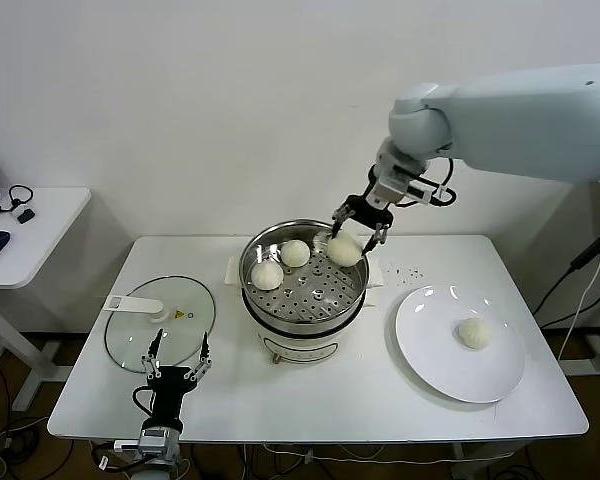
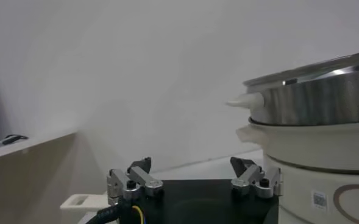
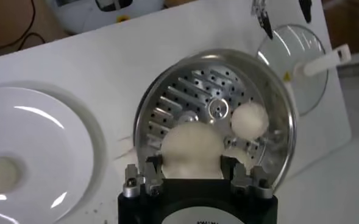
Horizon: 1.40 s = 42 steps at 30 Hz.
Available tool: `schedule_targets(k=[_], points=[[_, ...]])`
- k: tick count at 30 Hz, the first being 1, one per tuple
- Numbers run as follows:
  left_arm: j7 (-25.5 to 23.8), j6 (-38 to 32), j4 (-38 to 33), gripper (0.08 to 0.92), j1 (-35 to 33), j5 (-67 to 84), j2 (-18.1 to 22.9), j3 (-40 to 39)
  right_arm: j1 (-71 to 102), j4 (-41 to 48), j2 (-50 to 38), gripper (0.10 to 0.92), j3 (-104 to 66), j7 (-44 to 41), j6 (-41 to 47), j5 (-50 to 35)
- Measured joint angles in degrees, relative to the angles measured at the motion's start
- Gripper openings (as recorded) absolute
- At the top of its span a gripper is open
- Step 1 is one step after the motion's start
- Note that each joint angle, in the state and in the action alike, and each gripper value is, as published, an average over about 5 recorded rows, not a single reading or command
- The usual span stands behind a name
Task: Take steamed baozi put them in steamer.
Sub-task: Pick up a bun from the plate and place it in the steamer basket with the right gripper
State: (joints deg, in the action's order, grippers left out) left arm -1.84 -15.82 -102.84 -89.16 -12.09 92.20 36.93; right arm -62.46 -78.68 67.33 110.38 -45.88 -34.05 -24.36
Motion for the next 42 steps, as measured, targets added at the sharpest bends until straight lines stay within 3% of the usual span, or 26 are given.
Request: schedule_targets(k=[22,39,42], points=[[0.34,-0.94,0.33,0.823,-0.21,1.12,0.00,1.10,10.13,6.41,10.56,0.644,-1.65,2.91,-6.76,6.11],[0.39,-1.12,0.88,0.823,0.22,1.58,0.00,1.32,12.91,8.78,13.82,0.653,-1.30,2.28,-8.22,7.31],[0.39,-1.13,0.99,0.823,0.28,1.59,0.00,1.31,13.11,9.09,14.16,0.685,-1.32,2.36,-8.30,7.26]])
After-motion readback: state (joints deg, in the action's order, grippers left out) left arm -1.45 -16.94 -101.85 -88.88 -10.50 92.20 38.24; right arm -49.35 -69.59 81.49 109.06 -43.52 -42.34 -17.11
